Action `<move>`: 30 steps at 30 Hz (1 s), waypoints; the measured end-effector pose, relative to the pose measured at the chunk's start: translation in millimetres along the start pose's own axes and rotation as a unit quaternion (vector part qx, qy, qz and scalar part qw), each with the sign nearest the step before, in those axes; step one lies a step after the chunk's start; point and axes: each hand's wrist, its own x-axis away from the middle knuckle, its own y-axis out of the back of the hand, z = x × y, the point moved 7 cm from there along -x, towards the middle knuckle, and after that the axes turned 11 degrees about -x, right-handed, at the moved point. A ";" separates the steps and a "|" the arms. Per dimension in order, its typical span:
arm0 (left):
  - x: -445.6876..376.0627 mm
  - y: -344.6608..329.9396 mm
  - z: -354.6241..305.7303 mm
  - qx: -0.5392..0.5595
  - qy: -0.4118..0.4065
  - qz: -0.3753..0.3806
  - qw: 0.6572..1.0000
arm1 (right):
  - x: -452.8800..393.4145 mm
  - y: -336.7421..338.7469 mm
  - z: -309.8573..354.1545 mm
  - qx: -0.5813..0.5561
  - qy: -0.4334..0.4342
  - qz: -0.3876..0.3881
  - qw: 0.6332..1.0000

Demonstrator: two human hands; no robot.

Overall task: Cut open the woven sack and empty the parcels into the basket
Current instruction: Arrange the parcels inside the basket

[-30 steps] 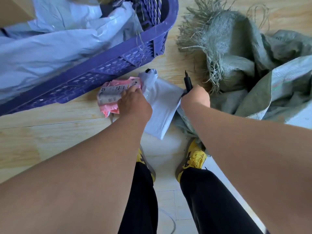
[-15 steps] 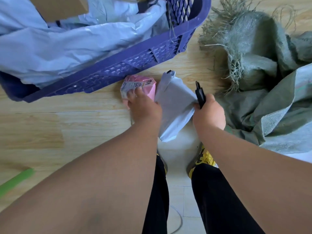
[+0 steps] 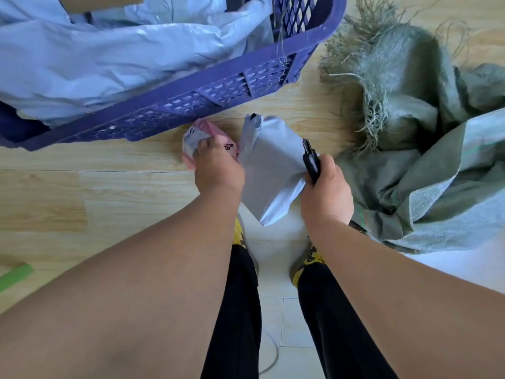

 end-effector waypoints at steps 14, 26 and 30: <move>100.5 139.6 -44.9 0.254 -0.116 0.112 0.954 | 77.6 141.6 144.5 -0.188 0.233 -0.073 0.951; 97.4 302.3 -68.5 0.429 -0.124 -0.118 0.887 | 79.3 203.4 275.1 -0.363 0.221 -0.065 0.903; 91.7 324.1 -75.7 0.370 -0.144 -0.167 0.903 | 62.9 199.2 307.3 -0.362 0.225 -0.032 0.904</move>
